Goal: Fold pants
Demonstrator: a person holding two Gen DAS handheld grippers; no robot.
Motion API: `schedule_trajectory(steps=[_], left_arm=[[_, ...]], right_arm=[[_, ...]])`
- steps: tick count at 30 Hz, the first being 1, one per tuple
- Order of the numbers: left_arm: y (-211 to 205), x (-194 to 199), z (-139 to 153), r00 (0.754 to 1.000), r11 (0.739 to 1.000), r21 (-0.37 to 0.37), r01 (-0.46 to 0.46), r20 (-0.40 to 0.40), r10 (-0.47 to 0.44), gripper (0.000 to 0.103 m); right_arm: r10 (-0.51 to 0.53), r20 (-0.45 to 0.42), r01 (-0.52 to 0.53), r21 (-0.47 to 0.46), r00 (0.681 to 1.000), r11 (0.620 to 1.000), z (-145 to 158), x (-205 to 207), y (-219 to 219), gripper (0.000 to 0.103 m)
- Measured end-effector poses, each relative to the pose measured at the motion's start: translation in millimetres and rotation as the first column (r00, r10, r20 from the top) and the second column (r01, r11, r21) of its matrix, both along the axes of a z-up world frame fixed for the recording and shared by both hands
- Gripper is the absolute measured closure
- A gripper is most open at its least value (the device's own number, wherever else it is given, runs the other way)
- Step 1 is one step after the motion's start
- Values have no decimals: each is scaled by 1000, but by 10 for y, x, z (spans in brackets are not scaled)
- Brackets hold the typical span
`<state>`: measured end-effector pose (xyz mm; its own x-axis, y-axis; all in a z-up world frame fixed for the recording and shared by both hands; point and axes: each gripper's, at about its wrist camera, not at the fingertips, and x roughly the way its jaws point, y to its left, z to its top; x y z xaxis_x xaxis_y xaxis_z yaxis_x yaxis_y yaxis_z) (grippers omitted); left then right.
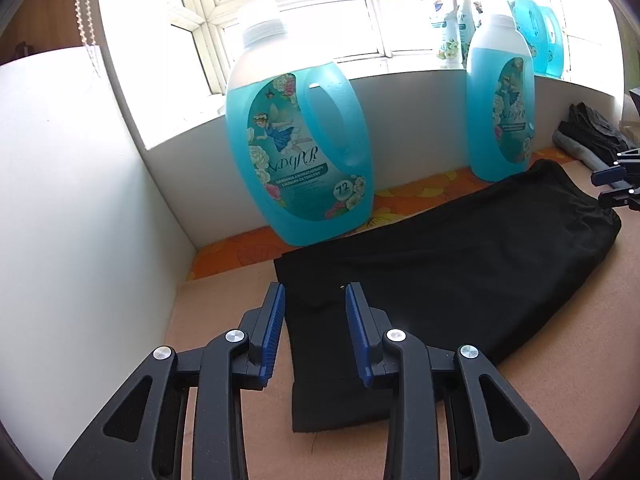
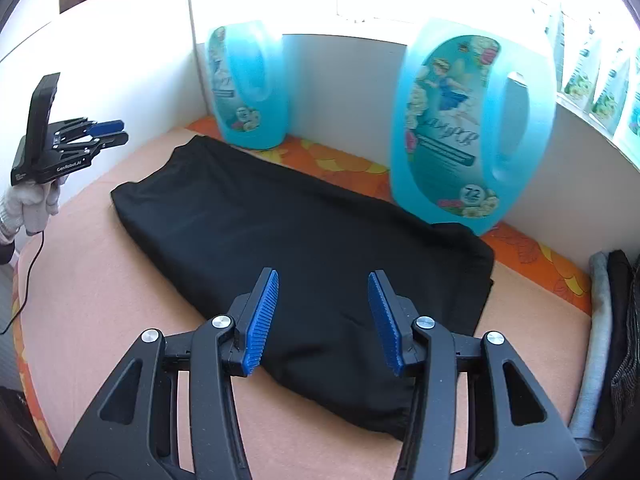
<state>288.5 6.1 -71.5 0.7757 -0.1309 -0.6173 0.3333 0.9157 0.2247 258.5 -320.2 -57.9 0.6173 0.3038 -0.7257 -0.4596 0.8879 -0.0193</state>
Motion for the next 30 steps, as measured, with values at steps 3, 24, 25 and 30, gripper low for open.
schedule_trajectory(steps=[3, 24, 25, 30], left_arm=[[-48, -216, -56, 998, 999, -6, 50, -38, -50, 73], [-404, -441, -718, 928, 976, -148, 162, -314, -202, 73], [-410, -411, -721, 927, 975, -155, 161, -316, -203, 73], [-409, -228, -671, 933, 972, -185, 144, -303, -196, 73]], right_arm=[[89, -10, -89, -60, 996, 994, -101, -149, 319, 55], [273, -60, -278, -283, 960, 918, -632, -82, 1217, 55], [269, -62, -276, -280, 961, 919, -636, -48, 1217, 55], [247, -66, -255, -263, 967, 930, -632, 126, 1189, 55]])
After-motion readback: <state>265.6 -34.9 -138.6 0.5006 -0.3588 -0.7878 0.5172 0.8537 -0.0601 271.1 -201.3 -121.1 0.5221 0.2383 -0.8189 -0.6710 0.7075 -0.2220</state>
